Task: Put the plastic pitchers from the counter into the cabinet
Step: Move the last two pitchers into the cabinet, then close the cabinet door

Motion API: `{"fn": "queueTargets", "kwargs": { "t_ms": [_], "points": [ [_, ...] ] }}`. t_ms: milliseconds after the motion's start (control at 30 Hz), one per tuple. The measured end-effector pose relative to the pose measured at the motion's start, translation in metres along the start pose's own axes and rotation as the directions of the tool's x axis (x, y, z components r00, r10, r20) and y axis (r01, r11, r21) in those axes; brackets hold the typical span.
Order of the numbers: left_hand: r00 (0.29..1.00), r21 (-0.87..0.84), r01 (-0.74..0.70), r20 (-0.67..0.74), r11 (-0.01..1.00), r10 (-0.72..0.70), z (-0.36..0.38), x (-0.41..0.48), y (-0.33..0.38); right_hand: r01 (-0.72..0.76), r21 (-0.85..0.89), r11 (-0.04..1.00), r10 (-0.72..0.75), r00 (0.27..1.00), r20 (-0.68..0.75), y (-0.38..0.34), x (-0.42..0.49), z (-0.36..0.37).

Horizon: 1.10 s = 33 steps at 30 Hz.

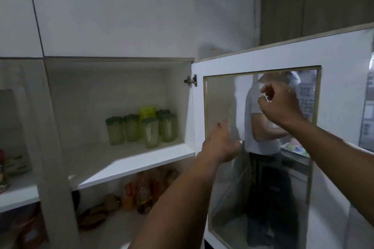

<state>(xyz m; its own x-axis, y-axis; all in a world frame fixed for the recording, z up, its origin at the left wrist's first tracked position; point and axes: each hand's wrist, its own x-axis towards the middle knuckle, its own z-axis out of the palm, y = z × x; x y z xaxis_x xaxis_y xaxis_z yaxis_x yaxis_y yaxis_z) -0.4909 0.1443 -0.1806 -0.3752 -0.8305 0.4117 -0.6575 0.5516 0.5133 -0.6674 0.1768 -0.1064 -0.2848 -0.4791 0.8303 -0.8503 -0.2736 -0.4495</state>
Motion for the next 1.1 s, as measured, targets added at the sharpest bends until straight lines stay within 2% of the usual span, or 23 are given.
{"fn": "queueTargets", "kwargs": {
  "t_ms": [100, 233, 300, 333, 400, 467, 533, 700, 833, 967, 1033, 1100],
  "points": [
    [0.993, -0.026, -0.116, -0.034, 0.993, 0.115, 0.035, 0.007, 0.062, 0.136, -0.109, 0.985, -0.152, 0.976, -0.154, 0.028, 0.002, -0.054],
    [0.958, 0.087, -0.254, -0.115, 0.963, 0.263, 0.088, 0.007, 0.140, 0.208, -0.251, 0.945, -0.276, 0.920, -0.277, 0.070, 0.001, -0.109],
    [0.949, 0.142, -0.277, -0.117, 0.950, 0.294, 0.113, 0.005, 0.171, 0.113, -0.253, 0.961, -0.191, 0.931, -0.310, 0.091, 0.003, -0.127],
    [0.945, 0.173, -0.285, -0.112, 0.943, 0.306, 0.123, 0.004, 0.183, 0.015, -0.190, 0.982, -0.078, 0.943, -0.324, 0.099, 0.004, -0.134],
    [0.940, 0.219, -0.292, -0.114, 0.931, 0.321, 0.139, 0.003, 0.201, -0.182, 0.042, 0.982, 0.187, 0.954, -0.233, 0.110, 0.011, -0.142],
    [0.943, 0.213, -0.271, -0.134, 0.939, 0.303, 0.152, 0.005, 0.210, -0.297, 0.205, 0.933, 0.304, 0.953, -0.003, 0.118, 0.017, -0.144],
    [0.957, 0.179, -0.229, -0.136, 0.957, 0.255, 0.164, 0.007, 0.212, -0.339, 0.253, 0.906, 0.312, 0.940, 0.139, 0.126, 0.017, -0.142],
    [0.960, 0.172, -0.200, -0.162, 0.965, 0.228, 0.182, 0.008, 0.212, -0.381, 0.304, 0.873, 0.327, 0.920, 0.213, 0.145, 0.011, -0.133],
    [0.955, 0.184, -0.198, -0.186, 0.963, 0.232, 0.186, 0.007, 0.213, -0.440, 0.334, 0.834, 0.329, 0.881, 0.339, 0.148, 0.012, -0.140],
    [0.959, 0.125, -0.174, -0.203, 0.977, 0.197, 0.184, 0.000, 0.208, -0.474, 0.409, 0.779, 0.324, 0.865, 0.384, 0.141, 0.005, -0.145],
    [0.943, 0.079, -0.172, -0.276, 0.982, 0.187, 0.179, -0.007, 0.201, -0.508, 0.443, 0.739, 0.342, 0.849, 0.403, 0.134, 0.002, -0.144],
    [0.886, 0.108, -0.190, -0.409, 0.976, 0.217, 0.167, -0.014, 0.193, -0.514, 0.454, 0.728, 0.349, 0.847, 0.401, 0.122, 0.001, -0.142]
  ]
}}
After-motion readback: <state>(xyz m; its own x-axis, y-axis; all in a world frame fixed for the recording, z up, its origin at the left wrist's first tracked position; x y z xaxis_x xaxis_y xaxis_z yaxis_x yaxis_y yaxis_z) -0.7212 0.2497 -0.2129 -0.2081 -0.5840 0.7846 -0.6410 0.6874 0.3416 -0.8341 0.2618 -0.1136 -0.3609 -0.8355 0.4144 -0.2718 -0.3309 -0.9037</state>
